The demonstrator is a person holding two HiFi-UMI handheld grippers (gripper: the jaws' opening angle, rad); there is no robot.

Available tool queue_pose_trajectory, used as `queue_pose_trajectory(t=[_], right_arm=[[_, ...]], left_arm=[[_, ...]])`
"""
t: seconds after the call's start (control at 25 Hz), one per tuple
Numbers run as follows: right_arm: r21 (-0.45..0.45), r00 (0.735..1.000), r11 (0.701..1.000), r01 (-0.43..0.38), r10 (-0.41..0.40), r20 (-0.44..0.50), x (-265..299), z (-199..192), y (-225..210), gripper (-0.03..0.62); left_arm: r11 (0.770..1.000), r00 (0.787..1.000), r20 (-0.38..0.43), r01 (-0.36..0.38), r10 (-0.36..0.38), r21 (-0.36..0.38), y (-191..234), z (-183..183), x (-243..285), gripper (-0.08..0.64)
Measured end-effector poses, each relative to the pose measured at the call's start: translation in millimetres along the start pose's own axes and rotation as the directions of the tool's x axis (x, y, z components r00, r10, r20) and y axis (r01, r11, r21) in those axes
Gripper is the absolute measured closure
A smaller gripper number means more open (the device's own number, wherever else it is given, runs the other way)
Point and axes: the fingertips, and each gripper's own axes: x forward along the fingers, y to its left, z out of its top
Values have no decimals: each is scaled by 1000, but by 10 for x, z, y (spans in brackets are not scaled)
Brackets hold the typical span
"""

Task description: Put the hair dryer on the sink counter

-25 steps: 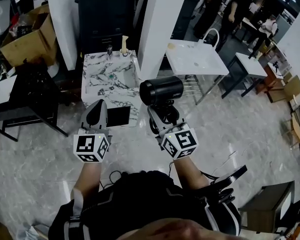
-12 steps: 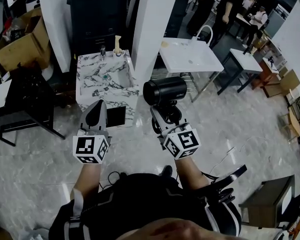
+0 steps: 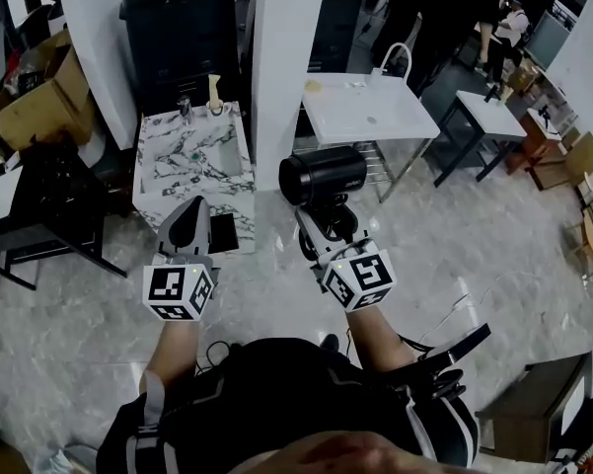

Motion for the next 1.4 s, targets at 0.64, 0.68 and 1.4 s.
queue_pose_trajectory(t=[0.64,0.68,1.4], right_arm=[[20,999,1000,9,-10,36,-612,90,-1309,351],[21,999,1000,7,-8,41,-642,101,-1365,351],[31,1000,999,13,-14,28,-1549,65,-2456,351]], left_arm=[[999,1000,-20,-9,10,40,-1194,48,641,558],[999,1000,-20,-5,6,45,-1268,49,681,558],[997,997,-50,61,-58,49,-2732,-149,1272,558]])
